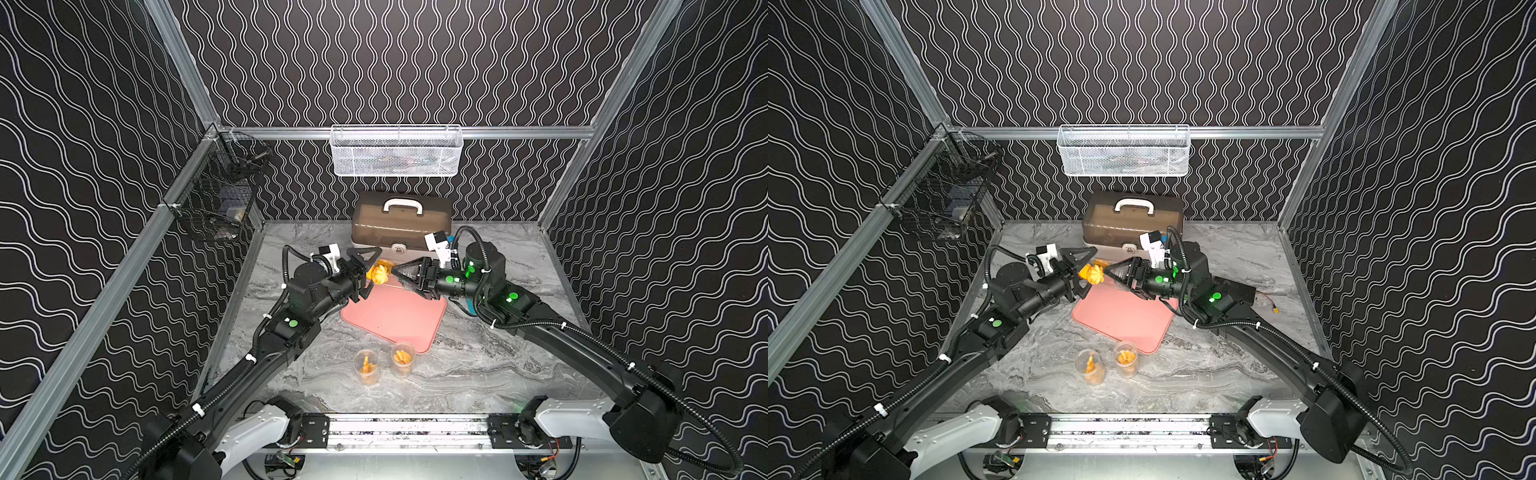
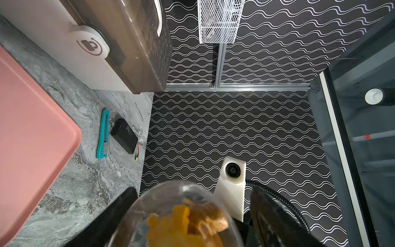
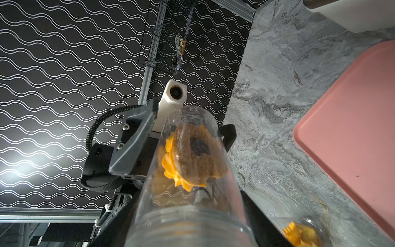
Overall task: Pour the cookies out of the jar
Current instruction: Pick up the jar from the center of the board.
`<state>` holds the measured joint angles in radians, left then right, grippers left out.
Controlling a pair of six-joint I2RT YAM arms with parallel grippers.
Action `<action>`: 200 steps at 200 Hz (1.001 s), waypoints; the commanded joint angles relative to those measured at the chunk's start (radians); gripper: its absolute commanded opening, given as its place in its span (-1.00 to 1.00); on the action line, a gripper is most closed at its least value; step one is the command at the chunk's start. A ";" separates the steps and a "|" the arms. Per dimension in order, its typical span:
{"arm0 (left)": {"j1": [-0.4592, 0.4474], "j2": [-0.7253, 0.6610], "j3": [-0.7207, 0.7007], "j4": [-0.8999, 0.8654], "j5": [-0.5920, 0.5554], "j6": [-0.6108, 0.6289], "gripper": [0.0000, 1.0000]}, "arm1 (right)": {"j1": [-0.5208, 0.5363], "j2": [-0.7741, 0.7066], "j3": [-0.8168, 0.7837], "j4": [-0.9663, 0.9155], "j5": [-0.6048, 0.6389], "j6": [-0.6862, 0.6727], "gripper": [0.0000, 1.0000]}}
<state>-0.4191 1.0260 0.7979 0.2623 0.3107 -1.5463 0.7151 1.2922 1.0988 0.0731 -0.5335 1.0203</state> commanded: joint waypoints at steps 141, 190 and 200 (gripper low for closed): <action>-0.001 0.013 -0.047 0.128 -0.005 -0.078 0.36 | 0.003 0.015 -0.024 0.054 0.033 0.012 0.50; 0.000 0.025 -0.073 0.146 -0.013 -0.097 0.30 | 0.001 0.030 -0.011 0.036 0.048 0.006 0.95; 0.000 0.026 -0.074 0.147 -0.013 -0.098 0.30 | 0.001 0.033 -0.008 0.033 0.049 0.005 0.99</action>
<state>-0.4191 1.0485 0.7265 0.3256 0.3019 -1.6119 0.7177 1.3190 1.0782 0.0967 -0.4957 1.0237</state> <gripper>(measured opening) 0.664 0.982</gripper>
